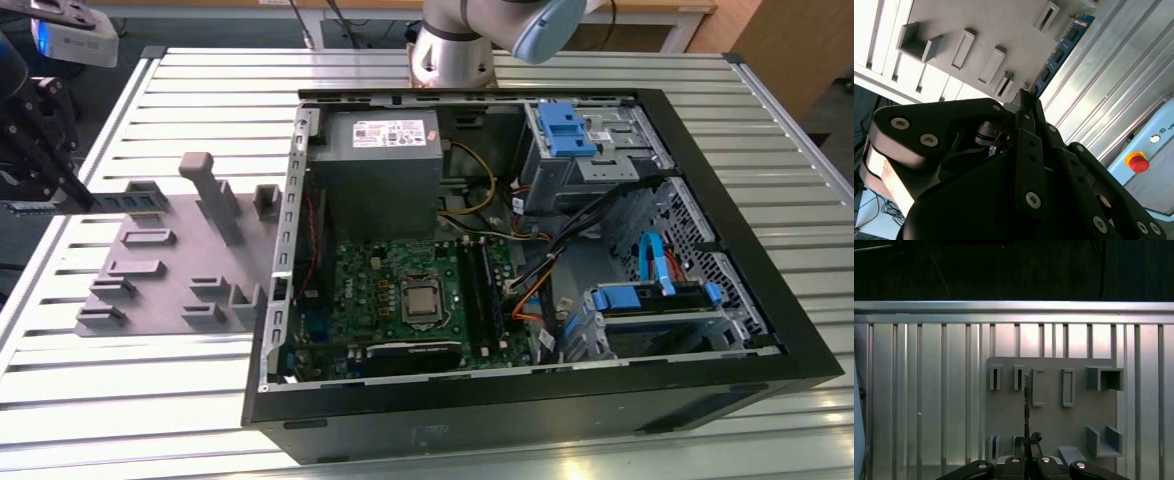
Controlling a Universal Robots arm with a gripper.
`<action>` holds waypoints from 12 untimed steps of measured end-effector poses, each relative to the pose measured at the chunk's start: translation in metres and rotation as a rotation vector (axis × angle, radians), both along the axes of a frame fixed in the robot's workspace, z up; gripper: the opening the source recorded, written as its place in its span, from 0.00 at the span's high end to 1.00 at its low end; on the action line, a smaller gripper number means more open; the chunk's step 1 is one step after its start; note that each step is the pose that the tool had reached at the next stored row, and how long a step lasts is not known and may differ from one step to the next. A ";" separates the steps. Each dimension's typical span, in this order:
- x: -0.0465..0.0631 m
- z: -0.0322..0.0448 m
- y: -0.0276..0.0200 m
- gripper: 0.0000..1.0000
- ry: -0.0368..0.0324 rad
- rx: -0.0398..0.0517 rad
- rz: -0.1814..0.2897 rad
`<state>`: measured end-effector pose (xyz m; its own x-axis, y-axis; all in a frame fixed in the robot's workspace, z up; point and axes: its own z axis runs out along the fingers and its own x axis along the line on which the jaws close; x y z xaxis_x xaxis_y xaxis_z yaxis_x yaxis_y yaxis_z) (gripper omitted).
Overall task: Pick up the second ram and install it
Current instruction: 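Pick up the second ram and move it above second insertion slot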
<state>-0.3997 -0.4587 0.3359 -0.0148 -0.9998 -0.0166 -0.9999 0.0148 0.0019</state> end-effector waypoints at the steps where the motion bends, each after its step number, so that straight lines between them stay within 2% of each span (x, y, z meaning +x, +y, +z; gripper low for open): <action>1: 0.000 0.0007 0.0000 0.86 -0.0001 0.0001 0.000; 12: 0.000 0.0087 0.0000 0.86 0.0000 0.0000 0.000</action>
